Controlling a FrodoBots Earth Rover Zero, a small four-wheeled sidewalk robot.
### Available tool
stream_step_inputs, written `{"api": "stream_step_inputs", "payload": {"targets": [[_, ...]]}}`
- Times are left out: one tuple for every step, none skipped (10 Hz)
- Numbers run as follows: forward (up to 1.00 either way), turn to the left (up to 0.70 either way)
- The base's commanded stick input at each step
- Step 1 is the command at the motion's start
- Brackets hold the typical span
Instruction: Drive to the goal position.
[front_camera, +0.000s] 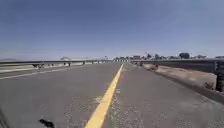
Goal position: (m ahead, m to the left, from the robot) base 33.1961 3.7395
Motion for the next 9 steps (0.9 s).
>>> {"api": "stream_step_inputs", "payload": {"targets": [[0.85,0.0],[0.85,0.0],[0.85,0.0],[0.85,0.0],[0.85,0.0],[0.85,0.0],[0.85,0.0],[0.85,0.0],[0.85,0.0]]}}
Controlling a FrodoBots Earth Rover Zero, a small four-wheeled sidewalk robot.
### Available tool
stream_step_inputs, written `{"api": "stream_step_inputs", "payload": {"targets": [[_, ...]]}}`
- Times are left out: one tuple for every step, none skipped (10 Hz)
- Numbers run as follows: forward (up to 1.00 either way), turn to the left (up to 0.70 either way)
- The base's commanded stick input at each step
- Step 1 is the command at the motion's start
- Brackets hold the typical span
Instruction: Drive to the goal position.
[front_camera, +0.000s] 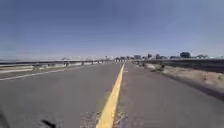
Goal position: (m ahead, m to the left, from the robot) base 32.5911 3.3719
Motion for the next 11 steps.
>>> {"api": "stream_step_inputs", "payload": {"targets": [[0.85,0.0],[0.85,0.0],[0.85,0.0],[0.85,0.0],[0.85,0.0],[0.85,0.0],[0.85,0.0],[0.85,0.0],[0.85,0.0],[0.85,0.0],[0.85,0.0]]}}
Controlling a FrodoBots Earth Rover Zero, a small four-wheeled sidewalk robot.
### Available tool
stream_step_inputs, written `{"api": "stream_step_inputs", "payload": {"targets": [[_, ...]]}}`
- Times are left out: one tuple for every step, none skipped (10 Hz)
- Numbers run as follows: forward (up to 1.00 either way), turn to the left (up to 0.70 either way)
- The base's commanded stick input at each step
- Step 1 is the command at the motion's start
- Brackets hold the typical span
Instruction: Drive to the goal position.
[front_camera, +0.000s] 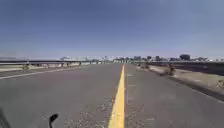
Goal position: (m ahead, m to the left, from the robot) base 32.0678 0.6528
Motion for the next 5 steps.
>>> {"api": "stream_step_inputs", "payload": {"targets": [[0.85,0.0],[0.85,0.0],[1.0,0.0],[1.0,0.0],[1.0,0.0]]}}
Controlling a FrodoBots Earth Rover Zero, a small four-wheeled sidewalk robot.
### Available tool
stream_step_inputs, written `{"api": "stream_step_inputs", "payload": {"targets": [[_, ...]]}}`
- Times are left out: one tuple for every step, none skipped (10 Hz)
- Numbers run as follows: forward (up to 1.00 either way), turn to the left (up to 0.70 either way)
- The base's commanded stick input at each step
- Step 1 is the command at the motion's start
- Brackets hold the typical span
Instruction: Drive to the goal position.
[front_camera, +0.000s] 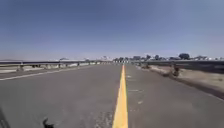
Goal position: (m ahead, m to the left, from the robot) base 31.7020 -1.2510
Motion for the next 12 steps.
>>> {"api": "stream_step_inputs", "payload": {"targets": [[1.0,0.0],[1.0,0.0],[1.0,0.0],[1.0,0.0],[1.0,0.0],[1.0,0.0],[1.0,0.0],[1.0,0.0],[1.0,0.0],[1.0,0.0],[1.0,0.0],[1.0,0.0]]}}
